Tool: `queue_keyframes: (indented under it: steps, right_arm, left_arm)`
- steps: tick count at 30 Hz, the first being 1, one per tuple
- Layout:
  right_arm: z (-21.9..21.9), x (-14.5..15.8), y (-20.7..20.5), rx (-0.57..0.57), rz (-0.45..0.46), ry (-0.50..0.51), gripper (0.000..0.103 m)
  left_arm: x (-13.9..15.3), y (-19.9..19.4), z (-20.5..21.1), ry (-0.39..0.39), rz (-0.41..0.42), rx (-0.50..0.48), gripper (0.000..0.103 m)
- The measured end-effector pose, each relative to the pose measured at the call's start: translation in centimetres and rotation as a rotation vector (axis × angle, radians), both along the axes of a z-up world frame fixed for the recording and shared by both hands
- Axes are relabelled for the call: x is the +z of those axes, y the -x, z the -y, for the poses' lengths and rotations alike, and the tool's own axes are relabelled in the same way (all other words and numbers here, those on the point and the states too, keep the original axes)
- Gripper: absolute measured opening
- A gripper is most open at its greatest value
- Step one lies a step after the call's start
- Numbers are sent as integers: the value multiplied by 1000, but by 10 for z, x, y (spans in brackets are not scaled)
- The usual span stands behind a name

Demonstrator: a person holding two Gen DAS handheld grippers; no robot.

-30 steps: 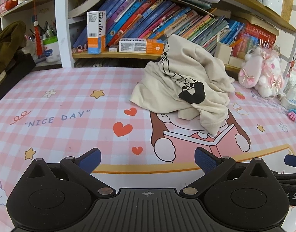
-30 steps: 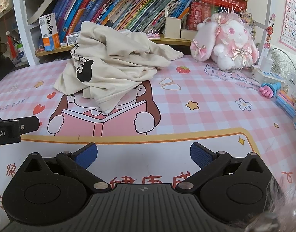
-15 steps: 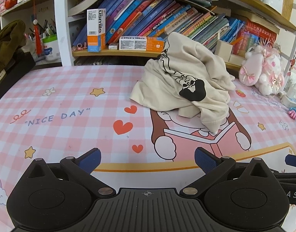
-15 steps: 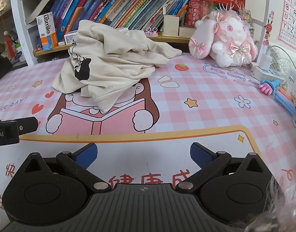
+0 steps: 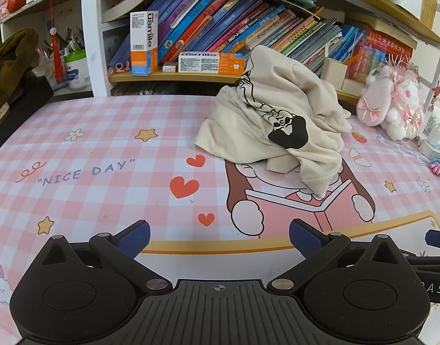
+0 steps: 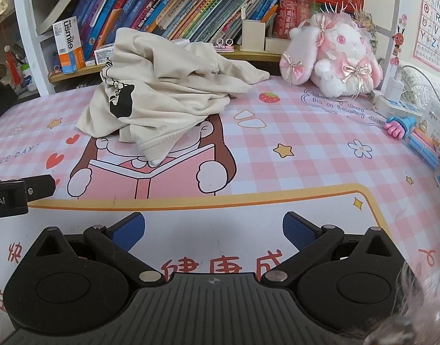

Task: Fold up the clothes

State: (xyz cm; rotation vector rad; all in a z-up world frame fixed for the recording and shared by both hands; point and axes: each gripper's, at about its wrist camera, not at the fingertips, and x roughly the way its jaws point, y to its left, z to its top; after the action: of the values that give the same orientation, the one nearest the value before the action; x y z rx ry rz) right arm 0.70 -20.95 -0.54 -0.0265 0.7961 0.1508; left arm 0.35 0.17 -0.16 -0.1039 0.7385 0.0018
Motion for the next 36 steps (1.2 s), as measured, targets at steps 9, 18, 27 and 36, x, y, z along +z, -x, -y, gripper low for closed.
queue_keyframes:
  steps: [9,18,27,36]
  right_arm:
    - [0,-1,0,0,-3,-1,103]
    - [-1,-1,-1,1,-6,3,103]
    - [-1,-2,-3,0,-18,0,103]
    - [-4,-2,-4,9,-18,8,103]
  left_arm:
    - [0,0,0,-4,-3,2,103]
    - [-1,0,-1,-7,1,5,103]
    - [-1,-2,-1,-16,-3,2,103]
    - [-1,-2,-3,-1,7,-9,103]
